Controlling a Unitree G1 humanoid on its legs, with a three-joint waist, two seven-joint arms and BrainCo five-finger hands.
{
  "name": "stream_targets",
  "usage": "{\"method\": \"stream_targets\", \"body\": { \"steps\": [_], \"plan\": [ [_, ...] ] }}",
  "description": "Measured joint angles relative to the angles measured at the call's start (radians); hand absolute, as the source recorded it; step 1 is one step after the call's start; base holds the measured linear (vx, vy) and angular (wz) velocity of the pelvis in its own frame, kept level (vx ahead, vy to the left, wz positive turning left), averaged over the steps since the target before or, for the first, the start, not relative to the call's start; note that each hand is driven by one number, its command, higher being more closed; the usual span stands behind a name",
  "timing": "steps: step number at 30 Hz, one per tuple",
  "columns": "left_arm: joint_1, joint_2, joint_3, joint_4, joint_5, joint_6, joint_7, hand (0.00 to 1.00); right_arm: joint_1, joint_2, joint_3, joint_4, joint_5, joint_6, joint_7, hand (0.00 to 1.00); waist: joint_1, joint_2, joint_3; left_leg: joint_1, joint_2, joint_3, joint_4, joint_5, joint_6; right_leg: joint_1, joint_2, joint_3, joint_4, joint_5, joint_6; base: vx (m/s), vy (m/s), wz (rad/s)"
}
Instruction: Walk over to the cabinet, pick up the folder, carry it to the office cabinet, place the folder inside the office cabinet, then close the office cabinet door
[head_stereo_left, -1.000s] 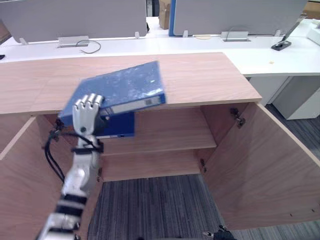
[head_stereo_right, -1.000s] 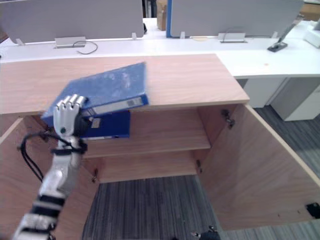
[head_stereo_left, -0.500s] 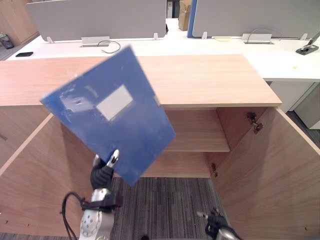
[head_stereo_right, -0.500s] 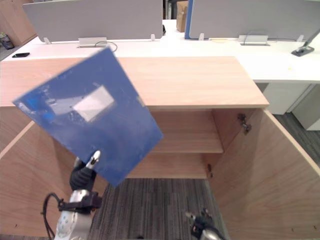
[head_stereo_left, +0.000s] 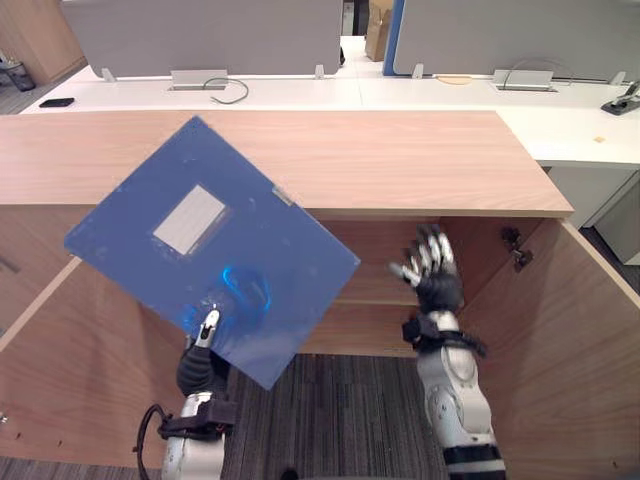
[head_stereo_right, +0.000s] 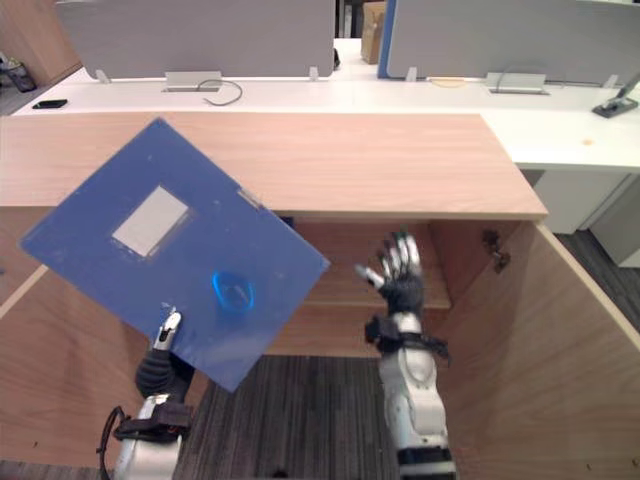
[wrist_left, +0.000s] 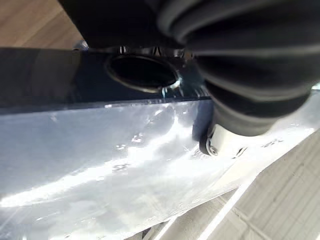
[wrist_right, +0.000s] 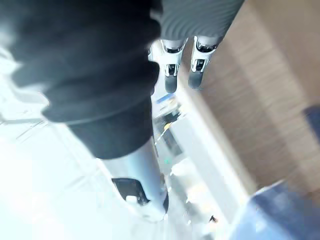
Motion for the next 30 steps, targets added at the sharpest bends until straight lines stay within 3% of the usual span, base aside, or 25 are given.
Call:
{"method": "stream_targets", "body": {
  "steps": [5, 13, 21, 30],
  "plan": [
    [-0.035, 0.001, -0.005, 0.0, 0.03, 0.001, -0.05, 1.0, -0.155, -0.067, 0.067, 0.003, 0.135, -0.001, 0.079, 0.0, 0.022, -0.001, 0.0, 0.001, 0.001, 0.0, 0.0, 0.0, 0.0, 0.0, 0.0, 0.0, 0.003, 0.0, 0.0, -0.02, -0.004, 0.0],
    [-0.059, 0.041, -0.029, 0.0, 0.1, 0.001, -0.07, 1.0, -0.403, -0.215, 0.228, 0.076, 0.337, 0.031, 0.186, 0.0, 0.029, -0.016, 0.008, 0.003, 0.001, -0.001, 0.0, 0.001, 0.0, 0.001, 0.0, 0.0, 0.005, 0.0, -0.001, 0.0, 0.0, 0.0],
    [-0.055, 0.052, -0.029, 0.0, 0.129, -0.018, -0.067, 1.0, -0.541, -0.364, 0.328, 0.133, 0.385, 0.045, 0.214, 0.0, 0.042, -0.029, 0.01, 0.007, 0.0, -0.001, 0.0, 0.002, 0.001, 0.004, 0.0, 0.001, 0.008, -0.001, -0.001, -0.01, -0.002, 0.0],
    [-0.026, 0.094, -0.044, 0.0, 0.131, -0.022, -0.053, 1.0, -0.568, -0.507, 0.419, 0.139, 0.411, 0.044, 0.238, 0.0, 0.042, -0.048, 0.0, 0.001, 0.002, 0.004, 0.0, 0.002, 0.001, -0.004, 0.001, 0.005, 0.008, 0.0, -0.001, 0.0, 0.0, 0.0]
  ]
}}
